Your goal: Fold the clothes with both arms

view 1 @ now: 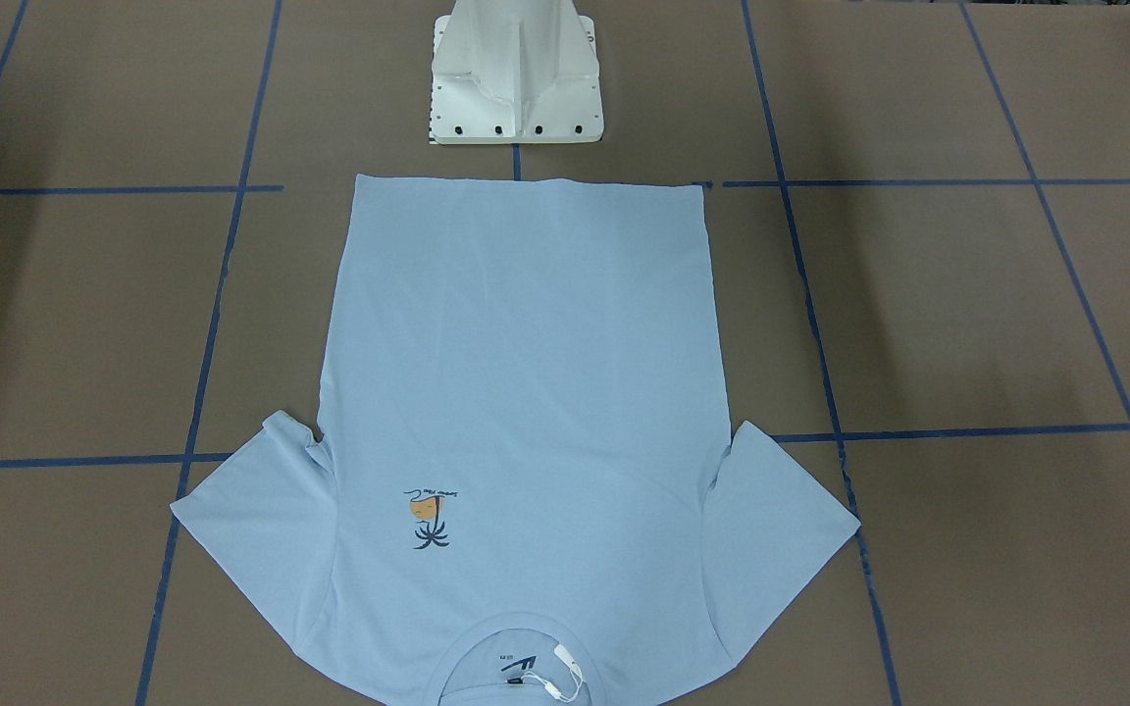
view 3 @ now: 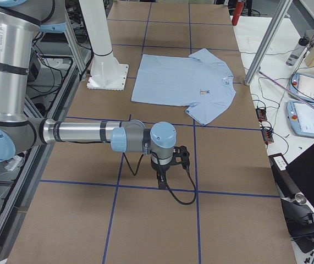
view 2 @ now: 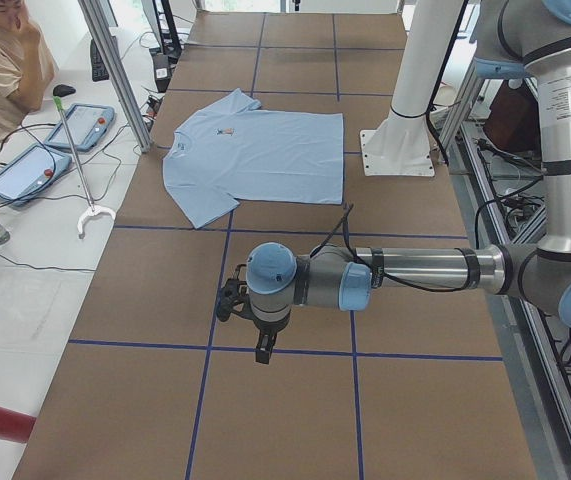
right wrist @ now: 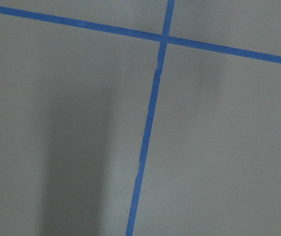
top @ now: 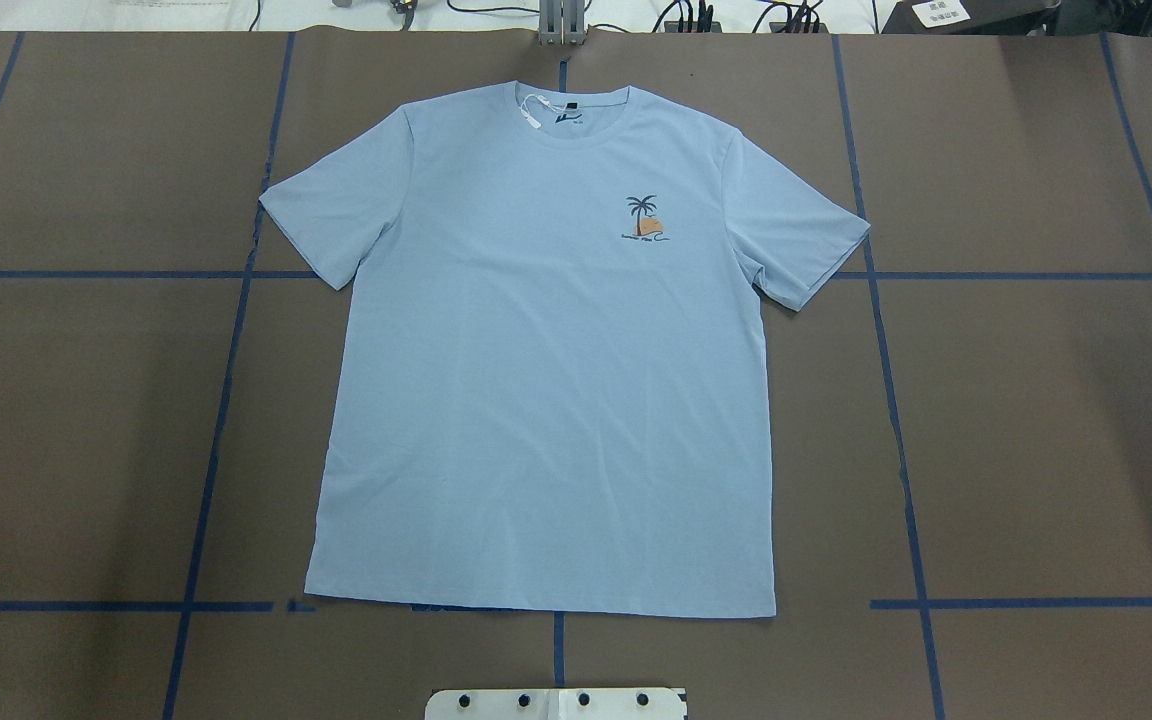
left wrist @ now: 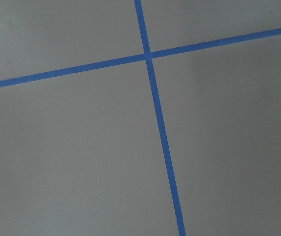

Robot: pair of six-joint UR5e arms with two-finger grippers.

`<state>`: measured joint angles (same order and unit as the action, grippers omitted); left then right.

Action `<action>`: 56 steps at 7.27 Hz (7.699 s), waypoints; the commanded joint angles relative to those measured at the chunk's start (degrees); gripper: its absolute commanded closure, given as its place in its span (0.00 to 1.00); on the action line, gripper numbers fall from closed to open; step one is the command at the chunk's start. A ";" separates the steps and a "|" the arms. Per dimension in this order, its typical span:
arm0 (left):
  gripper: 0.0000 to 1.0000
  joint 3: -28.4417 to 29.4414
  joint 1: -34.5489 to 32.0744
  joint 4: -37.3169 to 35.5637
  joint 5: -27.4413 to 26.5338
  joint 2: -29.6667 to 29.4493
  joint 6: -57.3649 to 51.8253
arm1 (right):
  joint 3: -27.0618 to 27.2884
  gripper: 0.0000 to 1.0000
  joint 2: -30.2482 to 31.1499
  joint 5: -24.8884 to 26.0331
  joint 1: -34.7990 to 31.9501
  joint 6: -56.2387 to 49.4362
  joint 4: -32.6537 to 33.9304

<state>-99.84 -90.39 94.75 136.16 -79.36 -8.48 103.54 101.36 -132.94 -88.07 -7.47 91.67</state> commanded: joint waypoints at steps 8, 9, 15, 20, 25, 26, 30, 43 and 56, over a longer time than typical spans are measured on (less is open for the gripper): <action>0.00 2.46 -0.05 12.56 -8.45 0.00 -0.22 | 0.79 0.00 -8.01 0.66 1.67 0.17 -0.18; 0.00 1.93 -0.05 12.66 -8.63 -0.44 -0.05 | 1.40 0.00 -9.16 0.75 1.76 0.09 -0.35; 0.00 3.07 0.04 34.45 -8.37 -8.79 -0.05 | -15.07 0.00 -20.41 -3.88 3.51 3.16 -19.87; 0.00 3.07 0.04 34.72 -6.61 -8.79 -0.22 | -16.34 0.02 -28.57 16.33 28.07 51.94 -38.80; 0.00 3.16 0.04 34.72 -5.38 -8.70 -0.22 | -21.62 0.42 -31.58 25.26 36.55 58.89 -40.08; 0.00 3.16 0.04 34.72 -5.38 -8.70 -0.22 | -22.58 0.43 -31.67 26.84 37.69 58.80 -40.08; 0.00 3.07 0.04 34.72 -5.29 -8.70 -0.31 | -24.70 0.49 -31.93 27.29 38.32 58.62 -40.08; 0.00 3.16 0.04 34.72 -4.06 -8.70 -0.40 | -25.76 1.00 -40.70 28.78 38.23 59.84 -35.71; 0.00 3.16 0.04 34.72 -3.62 -8.70 -0.40 | -41.83 1.00 -64.53 53.74 50.19 100.86 -21.45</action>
<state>-96.68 -90.35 129.46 132.54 -88.07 -8.88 62.54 37.87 -80.41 -37.73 88.90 70.22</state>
